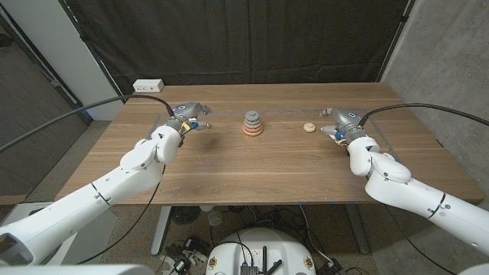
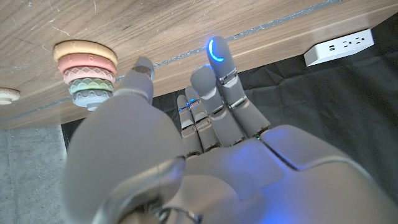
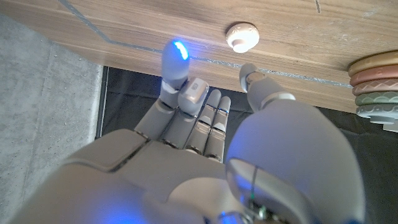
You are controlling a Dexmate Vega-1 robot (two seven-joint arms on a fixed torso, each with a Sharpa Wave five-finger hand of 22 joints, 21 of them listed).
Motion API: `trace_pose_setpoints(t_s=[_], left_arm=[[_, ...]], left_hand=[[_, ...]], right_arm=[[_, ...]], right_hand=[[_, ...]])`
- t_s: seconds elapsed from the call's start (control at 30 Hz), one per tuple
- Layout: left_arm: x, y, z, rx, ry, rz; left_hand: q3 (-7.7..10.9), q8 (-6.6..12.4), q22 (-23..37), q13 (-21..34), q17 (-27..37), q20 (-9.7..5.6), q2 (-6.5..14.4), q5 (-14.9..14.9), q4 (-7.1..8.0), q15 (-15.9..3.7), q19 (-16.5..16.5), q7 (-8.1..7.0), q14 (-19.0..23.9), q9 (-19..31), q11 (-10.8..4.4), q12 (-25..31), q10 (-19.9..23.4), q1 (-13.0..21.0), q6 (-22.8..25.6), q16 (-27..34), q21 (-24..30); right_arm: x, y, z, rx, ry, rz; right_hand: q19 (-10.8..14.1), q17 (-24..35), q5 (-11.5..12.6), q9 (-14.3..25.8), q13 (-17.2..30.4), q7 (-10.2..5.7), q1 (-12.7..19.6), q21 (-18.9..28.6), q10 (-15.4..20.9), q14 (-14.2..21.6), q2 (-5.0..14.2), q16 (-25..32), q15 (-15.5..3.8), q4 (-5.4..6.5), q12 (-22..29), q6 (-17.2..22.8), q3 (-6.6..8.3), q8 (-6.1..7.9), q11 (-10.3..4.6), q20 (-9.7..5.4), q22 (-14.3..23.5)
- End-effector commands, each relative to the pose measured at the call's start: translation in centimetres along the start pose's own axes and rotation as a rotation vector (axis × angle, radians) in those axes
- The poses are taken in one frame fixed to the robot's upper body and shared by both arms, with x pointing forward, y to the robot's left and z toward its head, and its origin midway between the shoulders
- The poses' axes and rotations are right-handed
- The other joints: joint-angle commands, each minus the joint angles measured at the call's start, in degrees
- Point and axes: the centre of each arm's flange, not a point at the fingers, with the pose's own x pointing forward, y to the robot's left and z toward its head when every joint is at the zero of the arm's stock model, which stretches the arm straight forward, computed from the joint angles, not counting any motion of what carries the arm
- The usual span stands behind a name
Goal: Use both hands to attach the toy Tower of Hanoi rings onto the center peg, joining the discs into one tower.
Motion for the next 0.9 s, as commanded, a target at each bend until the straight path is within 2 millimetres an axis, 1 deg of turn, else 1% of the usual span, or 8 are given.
trace_pose_setpoints(t_s=[0.03,0.3,0.47,0.57,0.9], left_arm=[[-2.11,-1.06,-1.92,-0.083,0.047,0.051],[-1.90,-0.99,-1.86,-0.077,0.056,0.052],[-1.82,-1.25,-1.58,-0.079,0.057,0.049],[-1.87,-1.35,-1.52,-0.081,0.057,0.048],[-1.94,-1.88,-1.44,-0.116,0.045,0.033]], left_hand=[[0.59,0.14,0.16,0.06,0.34,-5.90,0.30,0.11,0.03,-0.35,0.35,-0.04,0.07,0.21,-0.07,0.43,1.00,0.25,1.05,-0.33,0.43],[0.83,-0.04,0.12,0.25,0.81,-5.85,0.27,0.09,0.08,-0.38,0.21,-0.08,0.22,0.23,-0.06,0.36,1.32,0.04,1.32,-0.45,0.55],[1.01,-0.19,0.10,0.42,0.91,-5.87,0.23,0.02,0.06,-0.37,0.21,-0.04,0.10,0.25,0.08,0.27,1.36,-0.09,1.42,-0.76,0.62],[1.08,-0.22,0.09,0.42,0.96,-5.89,0.24,0.02,0.03,-0.38,0.17,-0.04,0.19,0.26,-0.08,0.28,1.52,-0.06,1.45,-0.77,0.63],[1.46,-0.29,0.03,0.54,1.11,-5.84,0.36,0.02,0.05,-0.37,0.09,-0.10,0.07,0.30,-0.03,0.10,1.60,-0.18,1.80,-1.16,0.58]], right_arm=[[0.07,0.07,-0.04,0.004,-0.011,0.000],[-0.09,0.58,-0.36,0.021,-0.007,0.005],[-0.07,0.45,-0.38,0.018,-0.012,0.001],[-0.07,0.34,-0.40,0.020,-0.015,-0.003],[0.04,0.52,-0.10,0.020,-0.025,0.004]], right_hand=[[-0.15,0.10,-0.13,0.15,0.10,-0.30,0.22,0.03,0.19,-0.24,-0.17,0.07,-3.56,-0.04,0.52,-0.03,0.34,-0.03,-0.36,-2.41,0.18],[-0.12,0.25,-0.16,0.13,0.08,-0.31,0.27,0.13,0.68,-0.02,-0.09,0.22,-3.55,0.00,0.74,0.11,0.37,0.01,-0.41,-2.40,0.27],[-0.17,0.29,-0.17,0.12,0.06,-0.33,0.30,0.12,0.67,0.05,-0.06,0.28,-3.55,0.01,0.72,0.19,0.39,0.04,-0.41,-2.39,0.26],[-0.23,0.31,-0.18,0.12,0.05,-0.32,0.31,0.08,0.72,0.09,-0.04,0.31,-3.54,0.01,0.73,0.21,0.39,0.05,-0.44,-2.39,0.22],[-0.37,0.37,-0.22,0.26,-0.05,-0.46,0.33,0.05,1.30,0.18,-0.02,0.42,-3.53,0.04,0.89,0.49,0.41,0.26,-0.23,-2.38,0.16]])
